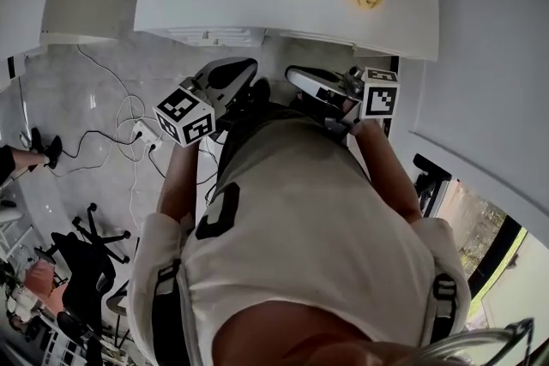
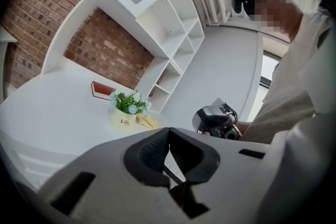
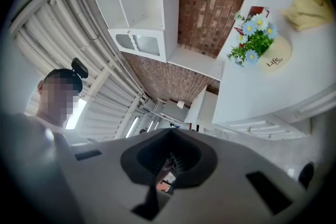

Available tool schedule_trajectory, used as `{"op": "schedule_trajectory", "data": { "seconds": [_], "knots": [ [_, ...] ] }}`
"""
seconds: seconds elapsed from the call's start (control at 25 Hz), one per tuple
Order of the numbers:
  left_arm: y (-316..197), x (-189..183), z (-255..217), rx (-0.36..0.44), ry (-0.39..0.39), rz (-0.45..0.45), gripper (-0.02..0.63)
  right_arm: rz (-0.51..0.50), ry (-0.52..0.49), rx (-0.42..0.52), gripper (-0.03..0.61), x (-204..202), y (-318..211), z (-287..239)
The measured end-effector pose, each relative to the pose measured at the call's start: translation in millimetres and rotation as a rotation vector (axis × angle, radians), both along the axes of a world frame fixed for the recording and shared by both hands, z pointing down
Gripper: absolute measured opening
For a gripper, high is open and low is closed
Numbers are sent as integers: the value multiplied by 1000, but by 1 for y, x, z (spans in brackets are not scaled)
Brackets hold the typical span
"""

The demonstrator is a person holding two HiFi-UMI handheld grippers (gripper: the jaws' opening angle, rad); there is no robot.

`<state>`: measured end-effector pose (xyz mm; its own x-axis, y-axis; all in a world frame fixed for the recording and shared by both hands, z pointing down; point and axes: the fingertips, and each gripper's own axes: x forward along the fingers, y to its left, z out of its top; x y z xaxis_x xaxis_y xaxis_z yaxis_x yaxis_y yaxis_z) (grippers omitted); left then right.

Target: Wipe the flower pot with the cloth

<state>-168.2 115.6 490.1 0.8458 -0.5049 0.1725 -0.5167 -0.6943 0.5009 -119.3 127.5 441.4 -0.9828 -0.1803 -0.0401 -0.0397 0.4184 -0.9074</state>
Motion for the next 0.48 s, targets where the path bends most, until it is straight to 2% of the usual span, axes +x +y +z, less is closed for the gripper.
{"op": "schedule_trajectory", "data": {
  "seconds": [0.28,0.48],
  "knots": [
    [7,16,-9,19,-37,-9,20,-2,-6,49,11,14,4,-8],
    [21,52,-13,17,-56,12,20,32,-18,77,9,49,13,-13]
  ]
}}
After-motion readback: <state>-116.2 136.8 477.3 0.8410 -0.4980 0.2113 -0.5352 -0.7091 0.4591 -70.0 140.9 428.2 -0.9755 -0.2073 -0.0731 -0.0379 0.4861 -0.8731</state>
